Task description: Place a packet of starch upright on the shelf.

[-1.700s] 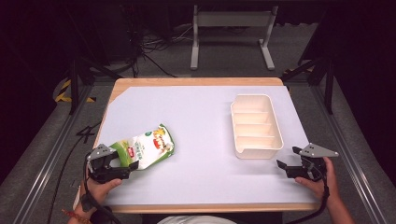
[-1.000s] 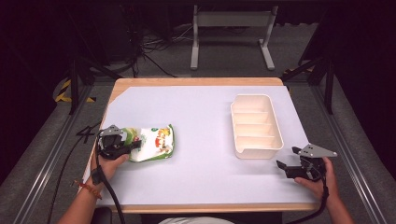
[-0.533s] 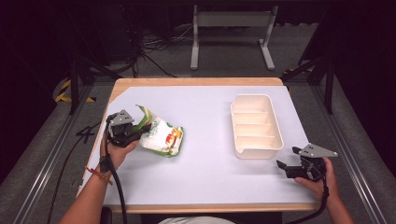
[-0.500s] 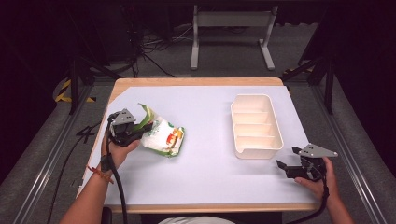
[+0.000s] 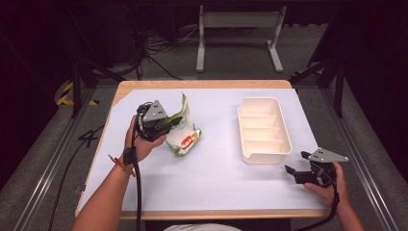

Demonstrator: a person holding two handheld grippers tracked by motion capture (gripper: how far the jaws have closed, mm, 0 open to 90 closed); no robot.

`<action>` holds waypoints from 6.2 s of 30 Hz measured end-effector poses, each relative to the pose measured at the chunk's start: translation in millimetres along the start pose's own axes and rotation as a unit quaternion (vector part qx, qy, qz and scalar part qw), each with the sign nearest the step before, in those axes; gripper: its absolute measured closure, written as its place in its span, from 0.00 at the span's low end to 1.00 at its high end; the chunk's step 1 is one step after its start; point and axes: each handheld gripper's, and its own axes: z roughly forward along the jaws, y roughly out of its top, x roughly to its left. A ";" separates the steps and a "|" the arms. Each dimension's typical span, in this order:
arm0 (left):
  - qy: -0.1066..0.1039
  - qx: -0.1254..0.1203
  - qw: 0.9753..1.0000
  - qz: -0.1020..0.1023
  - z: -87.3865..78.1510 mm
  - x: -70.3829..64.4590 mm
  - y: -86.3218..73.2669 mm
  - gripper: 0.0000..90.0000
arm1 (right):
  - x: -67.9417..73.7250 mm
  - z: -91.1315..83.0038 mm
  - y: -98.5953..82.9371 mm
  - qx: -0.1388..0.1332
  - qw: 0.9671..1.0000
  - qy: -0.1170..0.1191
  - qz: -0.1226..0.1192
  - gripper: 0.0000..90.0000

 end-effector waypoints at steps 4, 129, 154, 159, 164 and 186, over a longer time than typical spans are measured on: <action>-0.004 -0.009 1.000 0.010 2.4 -2.4 12.4 0.99 | -0.2 0.0 -0.1 -0.001 1.000 0.001 0.001 0.16; -0.239 -0.063 0.961 0.120 182.1 -91.8 131.6 0.95 | 1.8 -5.1 -0.3 -0.026 1.000 0.001 -0.014 0.17; -0.223 -0.028 0.971 0.075 187.6 -81.4 120.2 0.69 | 1.6 -3.6 -0.1 -0.020 1.000 0.000 -0.014 0.17; -0.243 -0.017 0.964 0.103 182.8 -83.8 121.6 0.90 | 1.6 -3.7 -0.2 -0.021 1.000 0.000 -0.012 0.17; -0.266 -0.028 0.958 0.102 178.4 -77.4 123.6 0.96 | 1.2 -4.1 -0.5 -0.022 1.000 0.001 -0.009 0.17; -0.257 -0.012 0.960 0.108 193.6 -78.6 120.3 0.94 | 1.5 -4.1 -0.2 -0.023 1.000 0.000 -0.011 0.17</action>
